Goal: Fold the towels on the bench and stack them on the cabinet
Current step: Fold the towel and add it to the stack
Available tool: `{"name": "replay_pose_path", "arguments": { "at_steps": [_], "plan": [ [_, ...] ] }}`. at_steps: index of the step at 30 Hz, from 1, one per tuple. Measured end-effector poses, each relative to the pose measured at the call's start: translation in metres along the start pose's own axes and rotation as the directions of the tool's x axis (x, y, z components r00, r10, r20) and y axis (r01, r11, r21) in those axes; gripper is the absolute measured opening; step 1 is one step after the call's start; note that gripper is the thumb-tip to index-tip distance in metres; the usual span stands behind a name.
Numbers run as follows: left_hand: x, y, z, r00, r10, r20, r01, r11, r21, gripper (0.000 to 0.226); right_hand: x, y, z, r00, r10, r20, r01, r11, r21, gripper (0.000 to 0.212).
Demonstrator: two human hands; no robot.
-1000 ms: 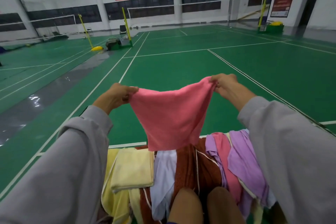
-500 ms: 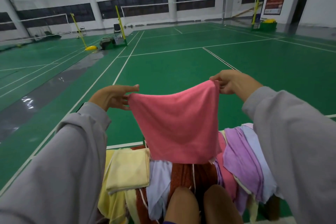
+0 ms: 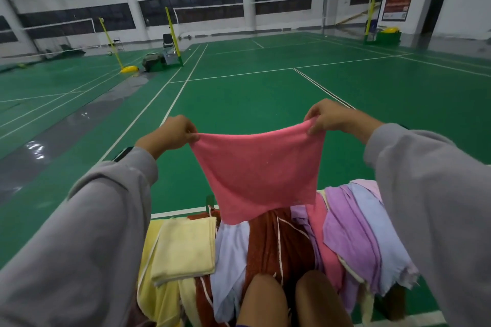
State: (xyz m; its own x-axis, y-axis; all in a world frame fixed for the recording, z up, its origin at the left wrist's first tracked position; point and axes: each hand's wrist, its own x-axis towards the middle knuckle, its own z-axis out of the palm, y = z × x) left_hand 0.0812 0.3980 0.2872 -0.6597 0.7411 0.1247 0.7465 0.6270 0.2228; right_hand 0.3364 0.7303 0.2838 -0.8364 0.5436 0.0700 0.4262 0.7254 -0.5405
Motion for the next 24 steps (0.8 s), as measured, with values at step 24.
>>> {"name": "replay_pose_path", "arguments": {
  "at_steps": [24],
  "plan": [
    [-0.008, 0.009, -0.002, 0.981, 0.167, -0.094, -0.172, 0.984, -0.047, 0.008, -0.004, -0.012, -0.022, 0.967, -0.125, -0.221, 0.053, 0.951, -0.306, 0.033]
  ]
}}
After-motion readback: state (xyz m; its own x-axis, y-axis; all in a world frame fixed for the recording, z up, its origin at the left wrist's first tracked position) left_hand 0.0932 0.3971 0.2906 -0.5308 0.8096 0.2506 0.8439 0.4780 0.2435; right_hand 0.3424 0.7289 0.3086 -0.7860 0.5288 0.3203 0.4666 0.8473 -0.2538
